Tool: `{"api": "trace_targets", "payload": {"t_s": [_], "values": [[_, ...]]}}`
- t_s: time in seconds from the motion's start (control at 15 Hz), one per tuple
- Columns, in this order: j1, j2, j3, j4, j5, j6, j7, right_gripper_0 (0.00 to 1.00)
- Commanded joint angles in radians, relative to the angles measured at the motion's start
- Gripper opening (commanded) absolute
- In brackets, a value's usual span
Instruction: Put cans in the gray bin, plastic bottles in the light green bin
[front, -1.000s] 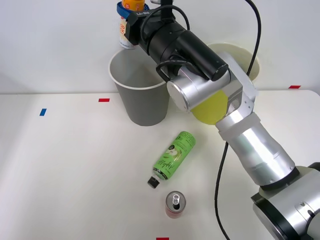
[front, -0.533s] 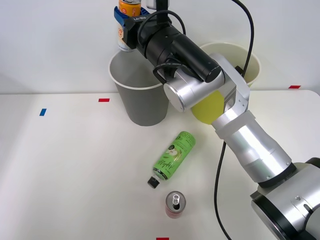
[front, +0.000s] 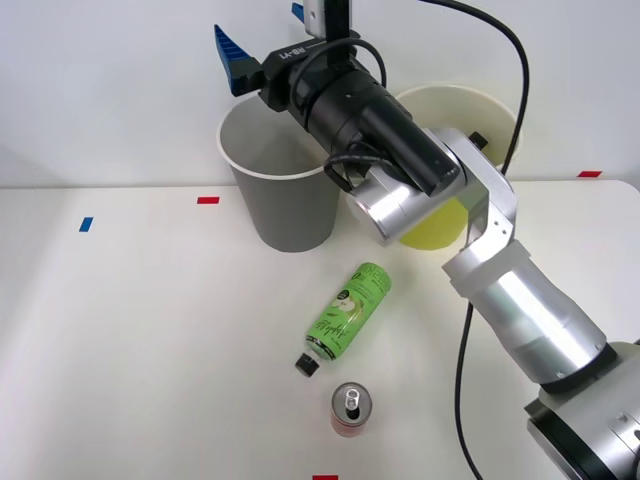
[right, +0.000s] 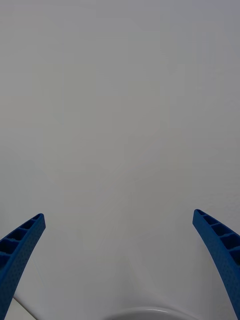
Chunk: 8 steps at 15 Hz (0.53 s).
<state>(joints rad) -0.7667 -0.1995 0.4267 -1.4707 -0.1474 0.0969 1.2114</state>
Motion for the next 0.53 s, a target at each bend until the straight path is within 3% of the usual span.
{"api": "trace_targets", "payload": {"t_s": [0.07, 0.2, 0.53], "values": [[0.138, -0.081, 0.017, -0.143, 0.117, 0.000, 0.004, 1.00], [0.236, -0.135, 0.024, -0.240, 0.161, -0.002, -0.004, 1.00], [0.552, -0.324, 0.003, -0.563, 0.132, -0.002, -0.036, 1.00]]}}
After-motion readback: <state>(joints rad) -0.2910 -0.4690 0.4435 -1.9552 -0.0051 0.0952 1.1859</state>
